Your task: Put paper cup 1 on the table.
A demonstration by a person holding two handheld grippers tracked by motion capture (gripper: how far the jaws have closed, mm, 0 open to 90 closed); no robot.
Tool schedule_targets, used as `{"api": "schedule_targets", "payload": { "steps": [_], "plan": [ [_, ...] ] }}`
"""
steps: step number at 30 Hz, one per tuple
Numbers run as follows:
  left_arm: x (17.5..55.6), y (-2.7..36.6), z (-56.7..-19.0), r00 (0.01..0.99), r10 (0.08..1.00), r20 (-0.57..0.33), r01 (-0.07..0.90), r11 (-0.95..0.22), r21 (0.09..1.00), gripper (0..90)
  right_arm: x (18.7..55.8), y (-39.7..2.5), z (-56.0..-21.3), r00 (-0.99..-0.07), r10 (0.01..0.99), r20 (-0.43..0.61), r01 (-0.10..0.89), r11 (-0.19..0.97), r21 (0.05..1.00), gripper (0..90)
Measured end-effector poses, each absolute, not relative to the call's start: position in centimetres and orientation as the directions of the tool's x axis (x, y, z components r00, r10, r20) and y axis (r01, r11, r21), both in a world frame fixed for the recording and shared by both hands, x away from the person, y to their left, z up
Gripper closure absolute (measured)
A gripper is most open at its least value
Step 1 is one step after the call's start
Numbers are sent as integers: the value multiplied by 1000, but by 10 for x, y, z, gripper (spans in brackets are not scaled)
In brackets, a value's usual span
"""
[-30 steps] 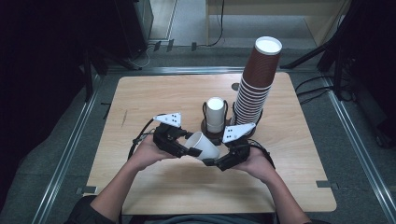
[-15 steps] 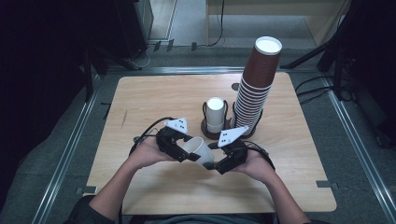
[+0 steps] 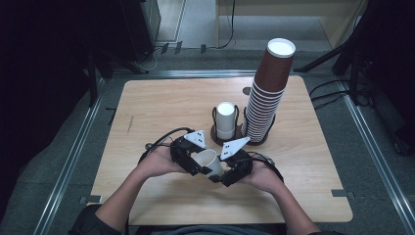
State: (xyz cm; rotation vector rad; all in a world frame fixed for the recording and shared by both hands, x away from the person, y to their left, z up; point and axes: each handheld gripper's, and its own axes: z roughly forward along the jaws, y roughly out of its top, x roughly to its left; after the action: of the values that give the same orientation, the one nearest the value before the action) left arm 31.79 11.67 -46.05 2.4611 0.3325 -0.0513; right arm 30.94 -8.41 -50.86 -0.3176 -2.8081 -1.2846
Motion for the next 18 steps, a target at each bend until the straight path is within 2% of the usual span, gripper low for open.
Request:
{"api": "schedule_targets", "payload": {
  "steps": [3, 4, 8, 12, 14, 18],
  "plan": [
    [317, 115, -461, 968, 220, -120, 247, -760, 602, 298, 309, -82, -510, -980, 162, 112, 191, 641, 744, 315],
    [317, 115, -461, 970, 211, -124, 243, -761, 601, 294, 309, -82, -510, -981, 159, 112, 189, 643, 742, 351],
    [316, 115, -460, 971, 205, -121, 236, -764, 601, 288, 308, -82, -509, -983, 149, 107, 178, 644, 744, 356],
    [317, 116, -459, 970, 199, -137, 240, -753, 612, 228, 308, -83, -508, -985, 146, 95, 167, 633, 756, 354],
    [317, 117, -458, 971, 207, -122, 237, -740, 630, 115, 309, -85, -505, -985, 146, 90, 162, 625, 764, 354],
    [317, 121, -456, 970, 215, -116, 238, -722, 649, 119, 310, -90, -502, -983, 161, 86, 167, 609, 776, 353]
  ]
}}
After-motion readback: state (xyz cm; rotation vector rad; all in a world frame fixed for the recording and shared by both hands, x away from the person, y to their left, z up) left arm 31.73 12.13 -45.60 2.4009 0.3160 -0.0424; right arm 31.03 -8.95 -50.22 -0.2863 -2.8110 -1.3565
